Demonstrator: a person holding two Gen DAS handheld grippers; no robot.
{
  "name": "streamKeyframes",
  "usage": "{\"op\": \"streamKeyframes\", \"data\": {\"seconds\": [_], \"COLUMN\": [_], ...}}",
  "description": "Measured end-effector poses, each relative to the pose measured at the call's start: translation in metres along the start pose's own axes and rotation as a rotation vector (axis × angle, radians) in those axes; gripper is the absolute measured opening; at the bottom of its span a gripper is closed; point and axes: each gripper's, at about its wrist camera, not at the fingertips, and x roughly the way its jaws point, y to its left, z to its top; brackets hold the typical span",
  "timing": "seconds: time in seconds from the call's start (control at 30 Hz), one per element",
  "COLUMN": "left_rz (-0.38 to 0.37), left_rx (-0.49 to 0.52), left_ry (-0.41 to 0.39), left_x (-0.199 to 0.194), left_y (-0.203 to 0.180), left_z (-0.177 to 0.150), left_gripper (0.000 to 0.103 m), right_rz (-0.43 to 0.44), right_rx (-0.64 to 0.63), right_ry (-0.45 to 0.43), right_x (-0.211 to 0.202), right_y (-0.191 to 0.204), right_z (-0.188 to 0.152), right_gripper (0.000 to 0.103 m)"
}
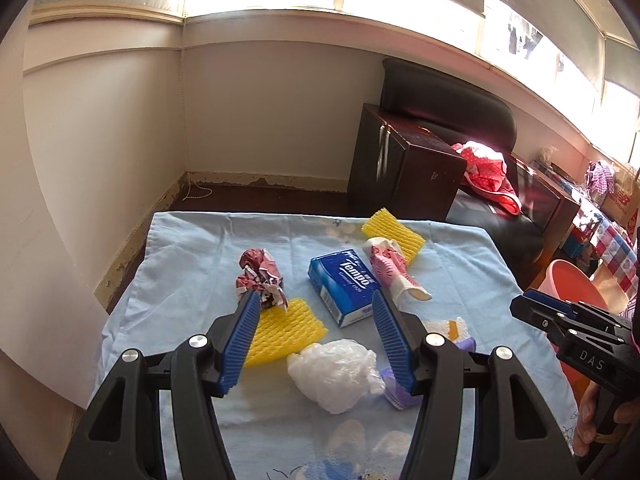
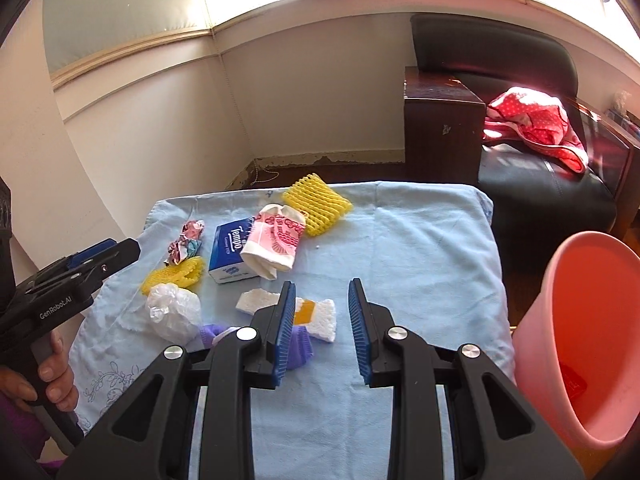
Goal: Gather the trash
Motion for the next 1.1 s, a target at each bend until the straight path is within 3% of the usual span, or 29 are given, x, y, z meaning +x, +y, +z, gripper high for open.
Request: {"op": "streamKeyframes", "data": {"seconds": [0.07,0.23,0.4,0.63,0.8,1.1], "left_rz": [0.012,-0.015,-0.027,0.024,0.022,0.01], "left_rx": [-0.041,-0.152,-0.123,-0.09,-0.106,-0.149], "left_ry": [0.02,0.086,0.107,0.185,0.206,0.157], "left_x": [0.01,0.036,0.058,0.091,0.101,0.087], "left_y": [0.013,0.038,0.031,0.028,0.036,0.049], "left_z": [0.002,0.006,0.011,0.007,0.002,0.003], "left_gripper": [0.049,0.043,0.032,0.03,0.006,0.005], "right_rz": [0.015,0.054,0.061,0.06,0.071,0.098], "right_rx": [-0.029,-0.062,-0.072,-0.072,-0.084,-0.097], "right_ry": [0.005,0.02,0.039,0.053,0.069,0.11], "right_x": [0.008,0.025,0.039,0.055,0.066,0.084], "right_y": [0.011,0.027,0.031,0.034,0.037,0.047], "right_z": [0.005,0.013,0.018,0.024,0.025,0.029], "right_gripper": [0.028,0.028,0.028,0.028,0.028,0.028]}}
